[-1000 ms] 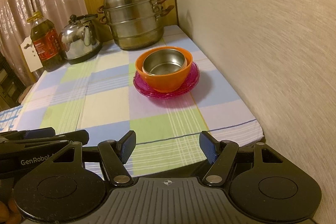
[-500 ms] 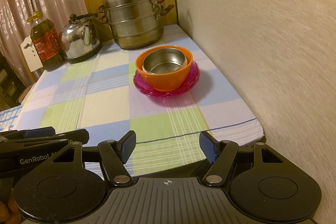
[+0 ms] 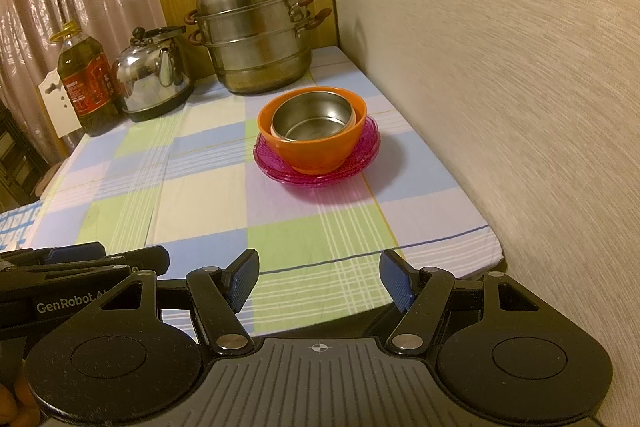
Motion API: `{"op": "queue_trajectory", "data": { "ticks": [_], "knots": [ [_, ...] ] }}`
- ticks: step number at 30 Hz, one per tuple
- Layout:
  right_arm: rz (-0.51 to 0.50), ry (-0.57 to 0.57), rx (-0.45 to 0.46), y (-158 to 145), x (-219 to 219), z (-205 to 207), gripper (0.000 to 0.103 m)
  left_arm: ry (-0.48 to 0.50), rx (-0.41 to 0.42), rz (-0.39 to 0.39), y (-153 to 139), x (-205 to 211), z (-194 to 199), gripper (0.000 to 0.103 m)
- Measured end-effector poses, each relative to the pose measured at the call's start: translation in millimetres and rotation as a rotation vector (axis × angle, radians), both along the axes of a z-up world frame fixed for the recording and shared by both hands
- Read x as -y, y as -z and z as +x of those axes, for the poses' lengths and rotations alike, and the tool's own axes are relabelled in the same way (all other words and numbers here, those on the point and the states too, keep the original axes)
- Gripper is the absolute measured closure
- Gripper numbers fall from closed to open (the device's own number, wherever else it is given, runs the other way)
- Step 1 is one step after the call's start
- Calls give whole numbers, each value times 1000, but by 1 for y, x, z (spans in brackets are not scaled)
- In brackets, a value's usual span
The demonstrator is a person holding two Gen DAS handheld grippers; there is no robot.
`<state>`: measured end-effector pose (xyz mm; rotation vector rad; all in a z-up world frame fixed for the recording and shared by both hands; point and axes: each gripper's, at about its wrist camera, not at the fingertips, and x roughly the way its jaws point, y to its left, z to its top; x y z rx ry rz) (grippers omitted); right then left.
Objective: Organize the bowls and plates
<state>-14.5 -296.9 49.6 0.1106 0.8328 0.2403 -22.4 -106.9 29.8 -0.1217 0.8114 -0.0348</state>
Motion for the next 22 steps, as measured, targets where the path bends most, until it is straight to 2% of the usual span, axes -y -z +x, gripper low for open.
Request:
{"op": "queue_trajectory", "data": {
  "ticks": [15, 18, 22],
  "knots": [
    [0, 1, 0, 0, 0, 0, 36, -4, 3, -4, 0, 0, 0, 32],
    [0, 0, 1, 0, 0, 0, 36, -22, 18, -14, 0, -2, -3, 22],
    [2, 1, 2, 3, 0, 0, 36, -18, 28, -22, -1, -3, -3, 22]
  ]
}}
